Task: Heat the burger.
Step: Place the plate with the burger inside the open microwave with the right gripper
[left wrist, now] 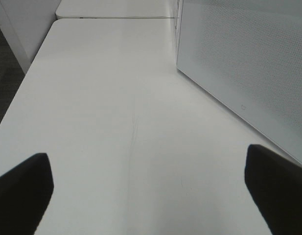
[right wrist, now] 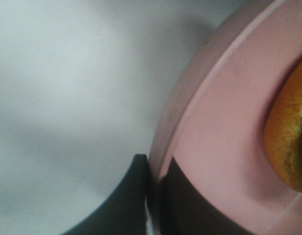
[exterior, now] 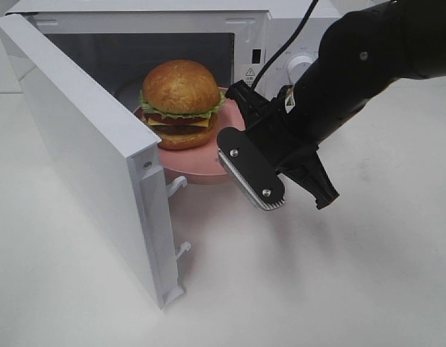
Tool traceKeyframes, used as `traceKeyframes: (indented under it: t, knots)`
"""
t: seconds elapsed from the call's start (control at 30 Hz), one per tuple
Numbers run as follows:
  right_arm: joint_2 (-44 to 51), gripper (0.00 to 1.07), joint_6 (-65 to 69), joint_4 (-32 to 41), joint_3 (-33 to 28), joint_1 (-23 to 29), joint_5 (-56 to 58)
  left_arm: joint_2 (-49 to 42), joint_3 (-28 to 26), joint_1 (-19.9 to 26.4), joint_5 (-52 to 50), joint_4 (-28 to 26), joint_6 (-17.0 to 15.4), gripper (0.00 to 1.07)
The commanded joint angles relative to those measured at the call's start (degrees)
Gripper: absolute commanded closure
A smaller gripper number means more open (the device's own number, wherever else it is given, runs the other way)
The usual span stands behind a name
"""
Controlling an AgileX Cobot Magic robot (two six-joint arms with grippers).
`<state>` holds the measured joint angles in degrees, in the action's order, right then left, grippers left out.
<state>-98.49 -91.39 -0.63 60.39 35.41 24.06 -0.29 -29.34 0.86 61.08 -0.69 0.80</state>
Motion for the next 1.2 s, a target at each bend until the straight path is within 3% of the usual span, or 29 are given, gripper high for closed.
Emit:
traceKeyframes:
  t: [0.03, 0.37, 1.2]
  knots:
    - [-0.8, 1.07, 0.0, 1.2, 2.9, 0.1, -2.9, -0.9, -0.3, 0.1, 0.2, -0.1, -0.1, 0.04]
    - [-5.4, 1.07, -6.8, 8.1, 8.0, 0.0, -0.2, -0.9, -0.3, 0.1, 0.2, -0.1, -0.1, 0.04]
    - [-15.3, 1.07, -6.5, 9.1, 22.9, -0.1, 4.5, -0.9, -0.3, 0.1, 0.2, -0.1, -0.1, 0.04]
